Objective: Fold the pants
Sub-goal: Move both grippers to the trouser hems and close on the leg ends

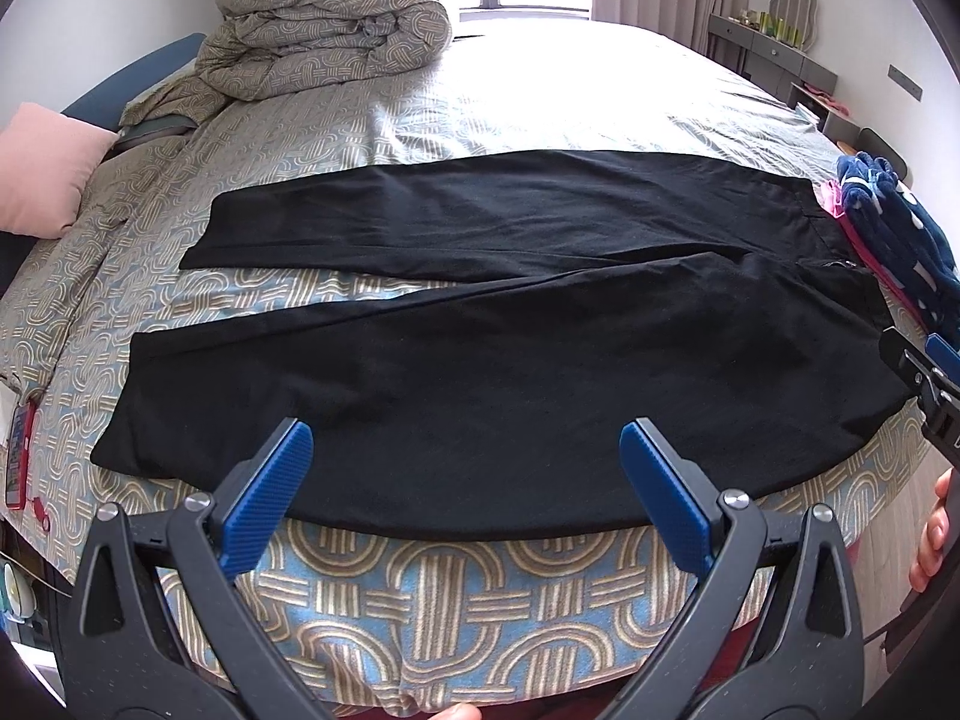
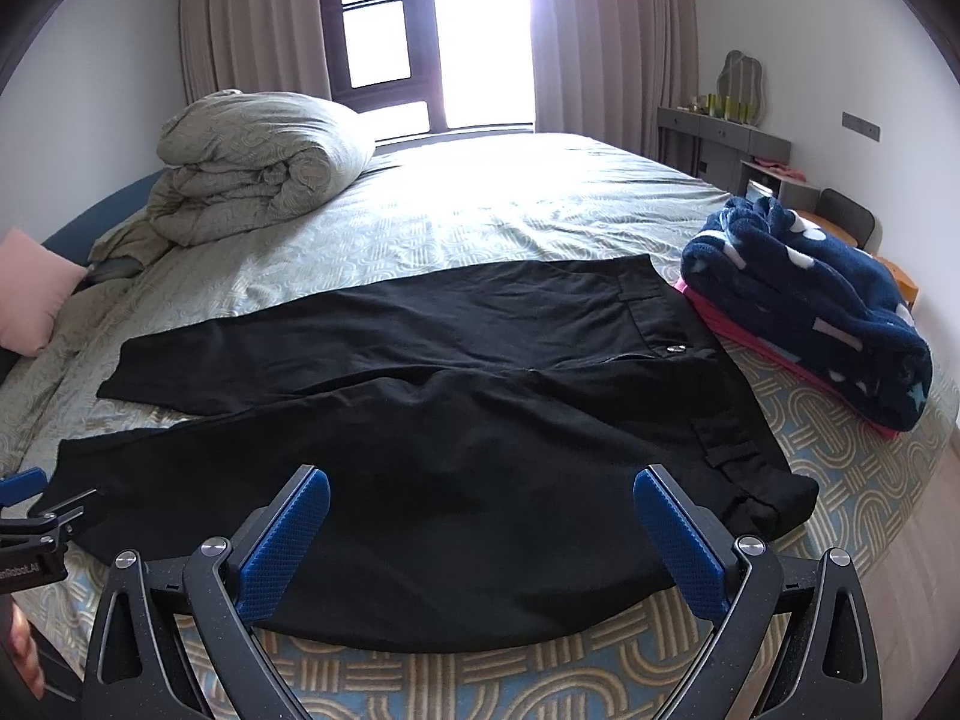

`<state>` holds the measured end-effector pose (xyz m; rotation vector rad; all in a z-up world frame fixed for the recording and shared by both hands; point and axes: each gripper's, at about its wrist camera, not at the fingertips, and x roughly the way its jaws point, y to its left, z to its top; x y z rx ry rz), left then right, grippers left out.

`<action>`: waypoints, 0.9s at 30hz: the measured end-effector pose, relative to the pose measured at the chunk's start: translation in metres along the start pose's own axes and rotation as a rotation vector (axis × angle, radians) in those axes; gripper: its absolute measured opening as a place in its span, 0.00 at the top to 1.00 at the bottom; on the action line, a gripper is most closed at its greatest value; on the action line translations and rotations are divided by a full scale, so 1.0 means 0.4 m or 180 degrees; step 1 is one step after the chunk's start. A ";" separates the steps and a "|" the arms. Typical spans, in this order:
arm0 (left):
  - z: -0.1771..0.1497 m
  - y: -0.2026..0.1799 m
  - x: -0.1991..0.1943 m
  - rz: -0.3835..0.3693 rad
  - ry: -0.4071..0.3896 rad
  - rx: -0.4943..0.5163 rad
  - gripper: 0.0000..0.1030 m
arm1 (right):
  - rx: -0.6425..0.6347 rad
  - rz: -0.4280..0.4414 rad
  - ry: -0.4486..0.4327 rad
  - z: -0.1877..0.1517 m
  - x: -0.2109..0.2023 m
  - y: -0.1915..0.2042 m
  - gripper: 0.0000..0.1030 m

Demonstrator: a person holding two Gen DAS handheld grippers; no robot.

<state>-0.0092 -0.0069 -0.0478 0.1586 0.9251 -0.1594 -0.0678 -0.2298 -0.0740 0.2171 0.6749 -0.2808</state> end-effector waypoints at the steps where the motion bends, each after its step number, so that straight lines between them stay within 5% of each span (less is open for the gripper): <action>1: -0.001 0.002 0.002 0.0009 0.0007 0.0000 0.01 | -0.0010 -0.0015 0.0011 -0.001 0.001 0.000 0.00; 15: -0.114 0.242 0.081 0.0170 0.0413 -0.0632 0.01 | 0.0036 -0.0194 0.0458 -0.099 0.025 -0.107 0.00; 27: -0.168 0.441 0.097 -0.0084 0.0439 -0.1518 0.01 | 0.1126 0.0057 0.0832 -0.143 0.051 -0.286 0.00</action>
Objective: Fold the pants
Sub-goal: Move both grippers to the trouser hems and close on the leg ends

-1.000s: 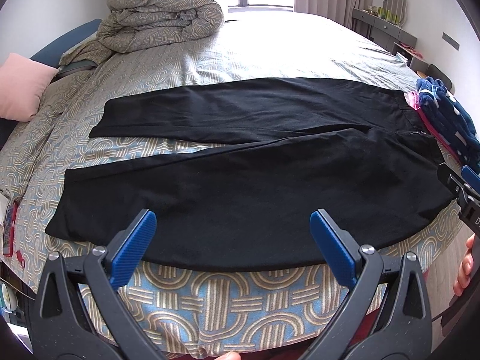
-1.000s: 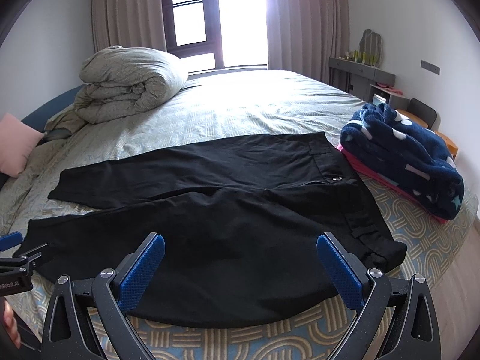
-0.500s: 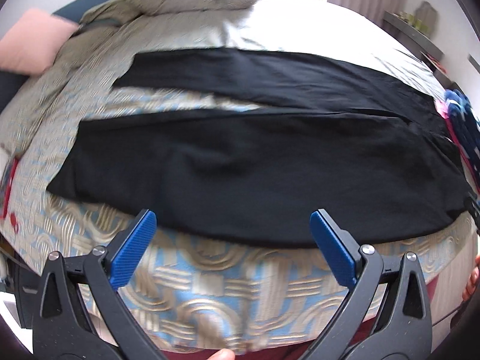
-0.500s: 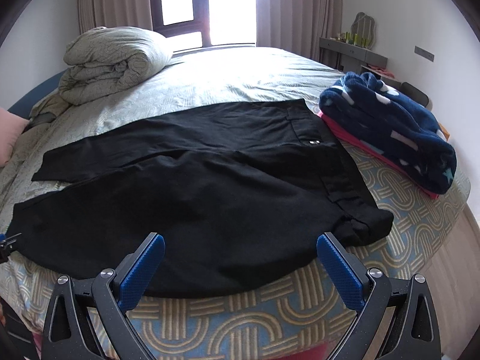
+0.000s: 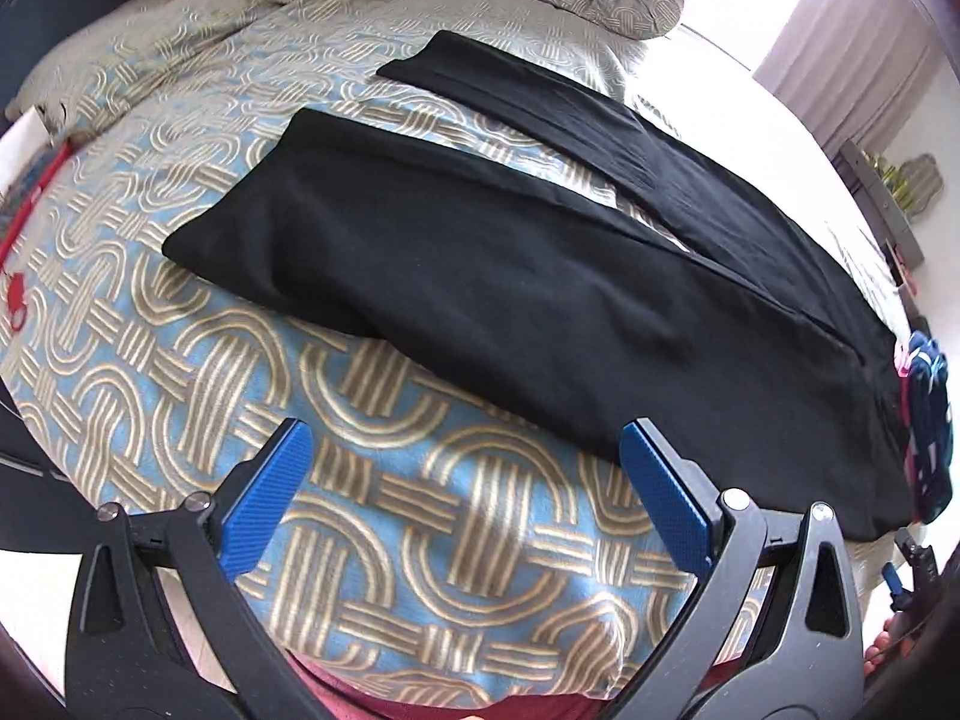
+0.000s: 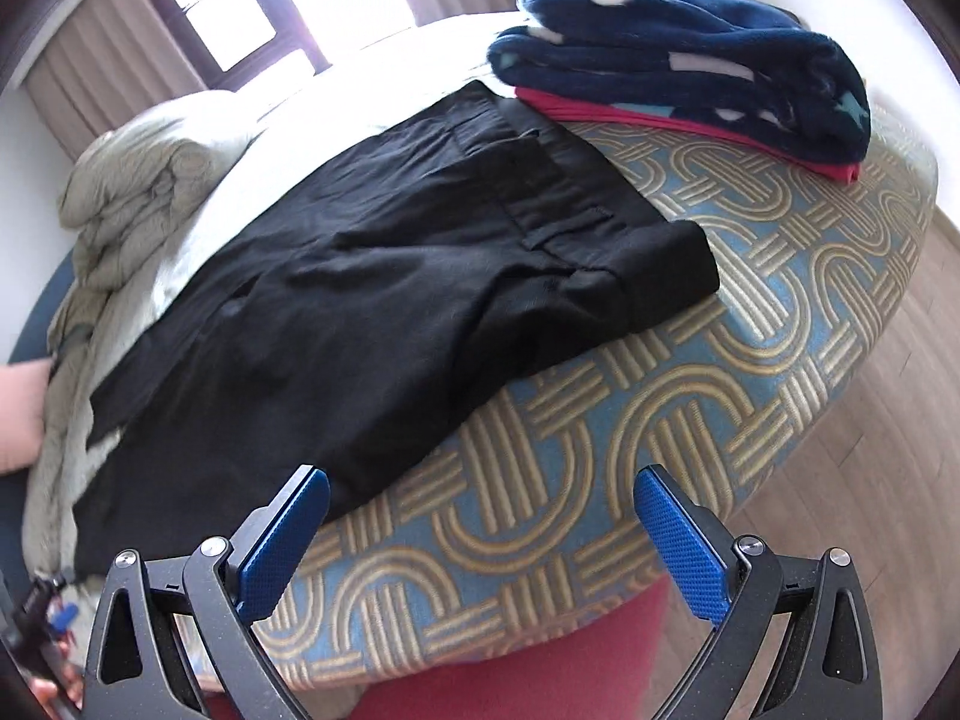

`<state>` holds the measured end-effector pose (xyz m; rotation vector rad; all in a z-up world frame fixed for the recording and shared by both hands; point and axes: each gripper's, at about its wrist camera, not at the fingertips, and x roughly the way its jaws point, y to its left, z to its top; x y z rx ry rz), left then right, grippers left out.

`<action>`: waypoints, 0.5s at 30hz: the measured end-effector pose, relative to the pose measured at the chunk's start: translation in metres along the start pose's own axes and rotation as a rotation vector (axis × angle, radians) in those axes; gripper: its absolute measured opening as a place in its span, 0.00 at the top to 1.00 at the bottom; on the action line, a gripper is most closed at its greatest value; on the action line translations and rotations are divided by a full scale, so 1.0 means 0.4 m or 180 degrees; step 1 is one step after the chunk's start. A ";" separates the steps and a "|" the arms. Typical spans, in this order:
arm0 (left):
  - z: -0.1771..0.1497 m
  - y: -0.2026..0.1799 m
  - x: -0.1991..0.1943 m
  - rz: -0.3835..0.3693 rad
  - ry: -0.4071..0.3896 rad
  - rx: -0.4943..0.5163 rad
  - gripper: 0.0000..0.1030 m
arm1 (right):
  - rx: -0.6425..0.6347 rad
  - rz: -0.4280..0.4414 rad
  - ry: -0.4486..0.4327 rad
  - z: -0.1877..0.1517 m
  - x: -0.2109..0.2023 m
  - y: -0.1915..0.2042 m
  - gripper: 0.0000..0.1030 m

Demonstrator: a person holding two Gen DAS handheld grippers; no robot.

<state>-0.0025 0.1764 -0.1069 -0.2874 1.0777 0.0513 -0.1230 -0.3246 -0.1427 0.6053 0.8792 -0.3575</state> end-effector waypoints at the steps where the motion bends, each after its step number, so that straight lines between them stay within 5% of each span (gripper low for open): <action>1: 0.004 0.003 0.007 -0.0004 0.0028 -0.0022 0.02 | 0.0001 0.0019 -0.0023 0.006 0.002 0.001 0.00; 15: 0.052 0.094 0.074 -0.0110 0.0229 -0.0473 0.08 | 0.0208 0.0209 -0.0032 0.074 0.068 0.013 0.13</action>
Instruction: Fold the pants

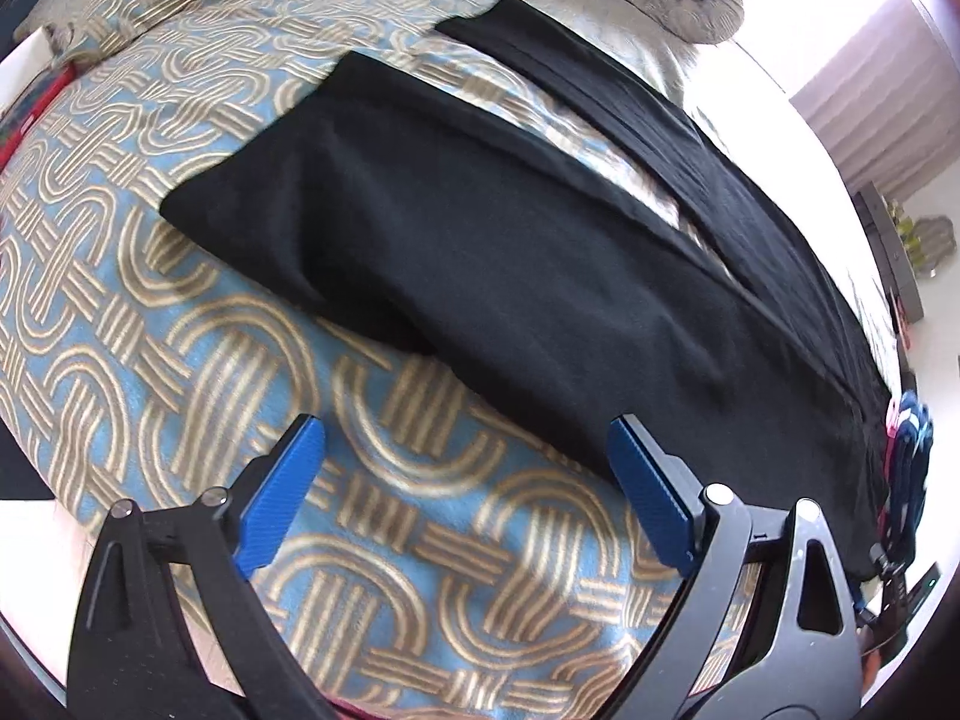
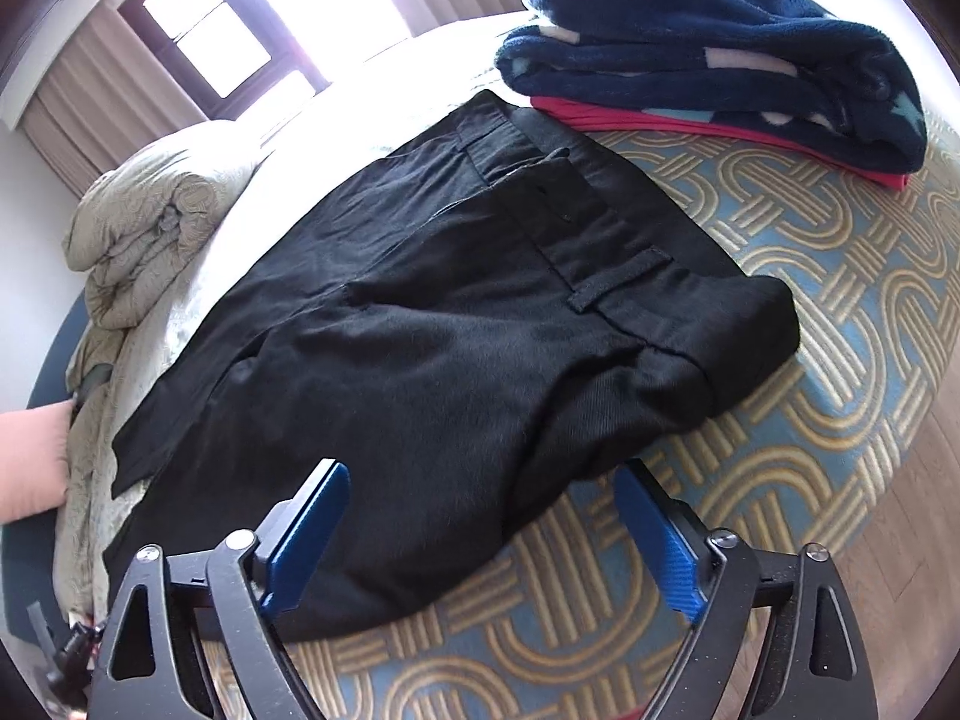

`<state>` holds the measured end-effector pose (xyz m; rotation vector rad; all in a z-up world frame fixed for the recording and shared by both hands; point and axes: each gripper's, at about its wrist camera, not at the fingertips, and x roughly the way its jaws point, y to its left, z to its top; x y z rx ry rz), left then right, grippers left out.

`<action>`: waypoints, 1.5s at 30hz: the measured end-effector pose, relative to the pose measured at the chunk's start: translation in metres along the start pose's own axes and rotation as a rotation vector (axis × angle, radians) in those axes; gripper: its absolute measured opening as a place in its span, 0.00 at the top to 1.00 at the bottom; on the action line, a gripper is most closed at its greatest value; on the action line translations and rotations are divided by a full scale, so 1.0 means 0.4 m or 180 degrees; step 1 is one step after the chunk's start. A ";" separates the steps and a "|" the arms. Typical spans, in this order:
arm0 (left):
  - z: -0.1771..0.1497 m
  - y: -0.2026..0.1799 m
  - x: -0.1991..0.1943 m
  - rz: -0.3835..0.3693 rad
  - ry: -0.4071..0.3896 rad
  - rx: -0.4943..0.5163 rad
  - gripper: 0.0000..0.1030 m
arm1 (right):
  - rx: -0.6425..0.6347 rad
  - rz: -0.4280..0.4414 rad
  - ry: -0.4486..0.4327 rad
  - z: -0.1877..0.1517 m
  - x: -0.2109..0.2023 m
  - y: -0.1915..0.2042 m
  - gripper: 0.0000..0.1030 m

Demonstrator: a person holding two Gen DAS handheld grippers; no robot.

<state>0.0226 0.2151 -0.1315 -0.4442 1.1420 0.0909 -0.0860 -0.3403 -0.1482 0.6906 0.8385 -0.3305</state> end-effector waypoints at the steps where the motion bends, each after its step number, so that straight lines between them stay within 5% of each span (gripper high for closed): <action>1: 0.009 0.006 0.002 -0.0012 -0.0019 -0.0048 0.08 | 0.0022 -0.0007 -0.0011 0.006 0.003 -0.001 0.13; 4: 0.043 0.023 0.015 -0.0073 -0.0070 -0.0215 0.08 | 0.0034 -0.0036 -0.0032 0.021 0.011 0.001 0.17; 6: 0.065 0.030 0.028 -0.0098 -0.0096 -0.0305 0.08 | 0.0008 -0.0085 -0.0023 0.027 0.018 0.007 0.26; 7: 0.075 0.031 0.032 -0.0113 -0.0123 -0.0336 0.15 | -0.0049 -0.0135 -0.0005 0.030 0.023 0.013 0.40; 8: 0.085 0.031 0.033 -0.0131 -0.0173 -0.0357 0.34 | -0.0099 -0.0194 -0.0011 0.033 0.026 0.017 0.57; 9: 0.093 0.031 0.035 -0.0137 -0.0182 -0.0365 0.46 | -0.0189 -0.0271 -0.0040 0.036 0.025 0.022 0.67; 10: 0.104 0.034 0.040 -0.0175 -0.0167 -0.0395 0.77 | -0.0216 -0.0255 -0.0038 0.037 0.024 0.022 0.76; 11: 0.110 0.043 0.042 -0.0263 -0.0139 -0.0440 0.91 | -0.0198 -0.0210 -0.0030 0.039 0.023 0.018 0.82; 14: 0.117 0.052 0.029 -0.0454 -0.0182 -0.0542 0.91 | -0.0104 -0.0086 -0.0057 0.051 0.009 0.005 0.89; 22: 0.160 -0.058 -0.079 -0.0282 -0.0544 0.0017 0.91 | -0.0101 0.0202 -0.0282 0.110 -0.060 0.040 0.91; 32: 0.376 -0.228 -0.128 0.0006 -0.0774 0.0472 0.91 | -0.0425 0.0378 -0.0695 0.305 -0.110 0.185 0.92; 37: 0.516 -0.311 -0.051 0.0197 -0.0625 0.0623 0.91 | -0.0588 0.0230 -0.0610 0.447 -0.003 0.288 0.92; 40: 0.632 -0.361 0.074 0.0492 -0.0393 0.0639 0.90 | -0.0614 -0.0009 -0.0343 0.543 0.127 0.335 0.91; 45: 0.746 -0.380 0.267 0.1012 -0.0124 0.0660 0.81 | -0.0631 -0.0685 -0.0016 0.673 0.389 0.333 0.71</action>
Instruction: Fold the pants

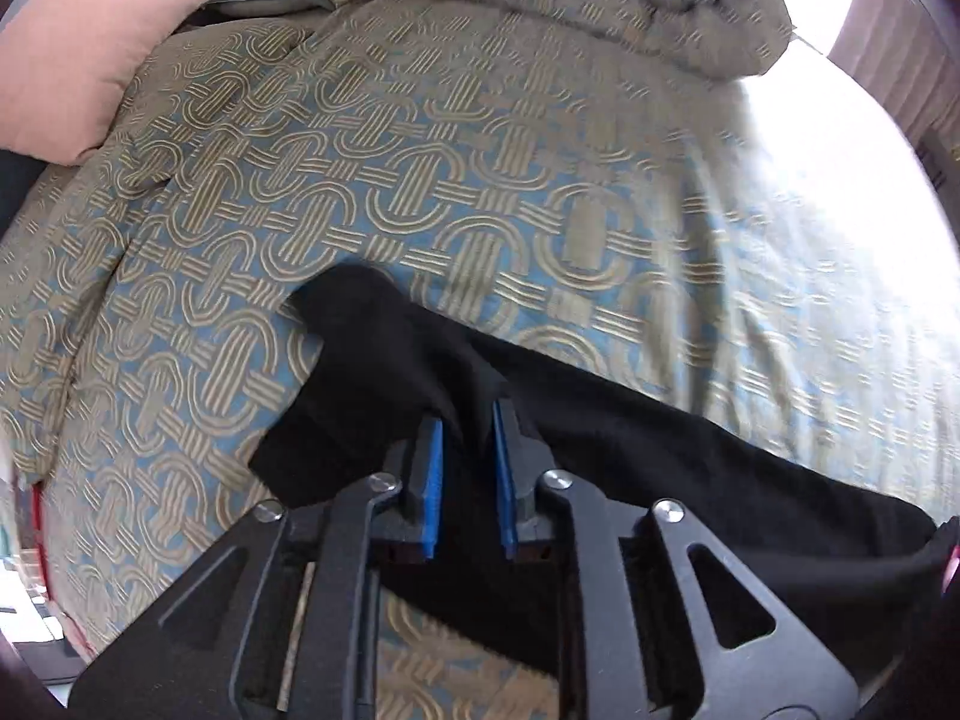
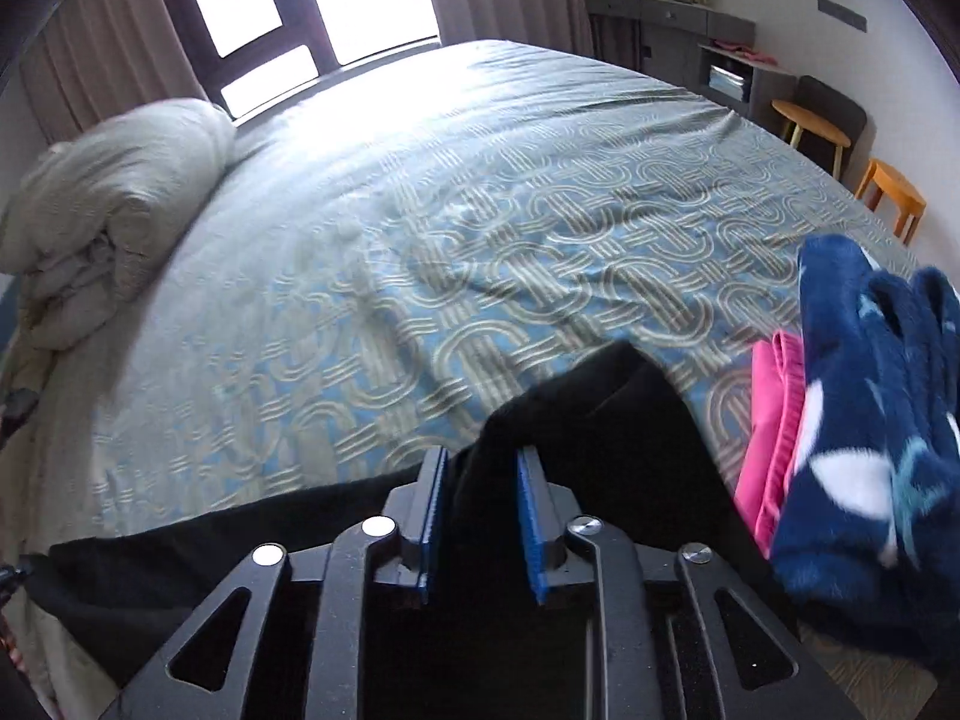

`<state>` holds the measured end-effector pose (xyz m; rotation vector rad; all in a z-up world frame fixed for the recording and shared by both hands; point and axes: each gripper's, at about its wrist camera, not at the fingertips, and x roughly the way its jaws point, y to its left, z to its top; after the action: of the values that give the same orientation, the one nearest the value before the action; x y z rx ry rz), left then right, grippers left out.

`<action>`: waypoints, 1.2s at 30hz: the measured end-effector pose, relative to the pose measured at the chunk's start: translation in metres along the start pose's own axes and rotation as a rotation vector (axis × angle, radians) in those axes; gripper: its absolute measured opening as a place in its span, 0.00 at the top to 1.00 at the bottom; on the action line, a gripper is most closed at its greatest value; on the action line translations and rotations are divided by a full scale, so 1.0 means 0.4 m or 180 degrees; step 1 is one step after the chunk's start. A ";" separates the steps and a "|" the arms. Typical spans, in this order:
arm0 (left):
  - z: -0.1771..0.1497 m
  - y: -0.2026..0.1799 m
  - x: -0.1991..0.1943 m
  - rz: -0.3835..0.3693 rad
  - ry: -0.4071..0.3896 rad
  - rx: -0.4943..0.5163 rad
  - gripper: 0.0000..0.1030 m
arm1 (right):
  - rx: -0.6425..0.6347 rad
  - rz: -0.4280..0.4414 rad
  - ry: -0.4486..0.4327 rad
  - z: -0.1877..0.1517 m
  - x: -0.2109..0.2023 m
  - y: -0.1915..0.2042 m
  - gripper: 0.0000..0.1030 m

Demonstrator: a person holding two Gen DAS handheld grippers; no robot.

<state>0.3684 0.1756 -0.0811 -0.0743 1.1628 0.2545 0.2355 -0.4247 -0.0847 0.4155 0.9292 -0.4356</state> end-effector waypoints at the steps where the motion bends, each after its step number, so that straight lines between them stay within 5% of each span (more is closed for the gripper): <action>1: 0.006 -0.006 0.014 0.0117 -0.0021 0.0029 0.81 | -0.0087 -0.0283 0.0016 0.019 0.040 0.004 0.63; 3: 0.012 -0.013 0.027 0.0265 -0.0097 0.0138 0.81 | -0.0178 -0.0618 0.0040 0.037 0.086 -0.001 0.51; 5: 0.016 -0.015 0.027 0.0404 -0.0210 0.0295 0.78 | -0.0171 -0.0528 0.0004 0.034 0.087 -0.025 0.43; 13: 0.003 0.060 -0.047 0.0686 -0.0545 0.0532 0.51 | -0.0380 -0.0469 -0.0136 -0.036 0.015 -0.031 0.38; 17: -0.039 0.137 -0.076 0.0628 -0.0580 0.0472 0.40 | -0.0651 -0.0535 -0.0209 -0.073 -0.034 -0.018 0.33; 23: -0.104 0.214 -0.046 0.0434 -0.0377 0.0350 0.40 | -0.0731 -0.0556 -0.0151 -0.106 -0.071 -0.063 0.32; 30: -0.124 0.178 0.036 0.0059 -0.0106 0.0175 0.40 | -0.0454 -0.0314 -0.0077 -0.124 -0.121 -0.149 0.32; 36: -0.101 0.110 0.110 -0.0091 0.0103 0.0003 0.40 | -0.0768 -0.0286 -0.0040 -0.085 -0.084 -0.100 0.32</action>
<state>0.3380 0.2174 -0.1341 -0.0943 1.1933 0.2283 0.1739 -0.4347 -0.0812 0.1517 0.9778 -0.4015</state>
